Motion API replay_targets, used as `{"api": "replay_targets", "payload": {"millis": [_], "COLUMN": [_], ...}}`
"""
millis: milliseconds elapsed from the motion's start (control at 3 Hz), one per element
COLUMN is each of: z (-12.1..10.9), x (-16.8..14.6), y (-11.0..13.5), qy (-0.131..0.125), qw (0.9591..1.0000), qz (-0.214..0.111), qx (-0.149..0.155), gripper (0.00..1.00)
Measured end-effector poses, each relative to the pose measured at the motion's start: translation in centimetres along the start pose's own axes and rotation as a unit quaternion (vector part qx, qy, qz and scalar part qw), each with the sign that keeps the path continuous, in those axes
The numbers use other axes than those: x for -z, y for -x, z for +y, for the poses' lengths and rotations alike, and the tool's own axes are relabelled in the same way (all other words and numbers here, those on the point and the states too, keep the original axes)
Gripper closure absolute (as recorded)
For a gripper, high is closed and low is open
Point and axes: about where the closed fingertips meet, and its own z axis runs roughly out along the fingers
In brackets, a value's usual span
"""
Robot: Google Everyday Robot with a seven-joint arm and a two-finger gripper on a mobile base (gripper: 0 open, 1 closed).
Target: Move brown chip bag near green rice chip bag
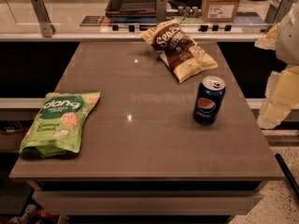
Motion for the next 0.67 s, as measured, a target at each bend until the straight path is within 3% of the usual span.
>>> {"api": "replay_targets", "payload": {"millis": [667], "z": [-1.3], "x": [-0.1], "y": [0.4], "qy": [-0.008], "qw": [0.9999], "qz": [-0.009], "qx": [-0.007], "gripper": [0.0]}}
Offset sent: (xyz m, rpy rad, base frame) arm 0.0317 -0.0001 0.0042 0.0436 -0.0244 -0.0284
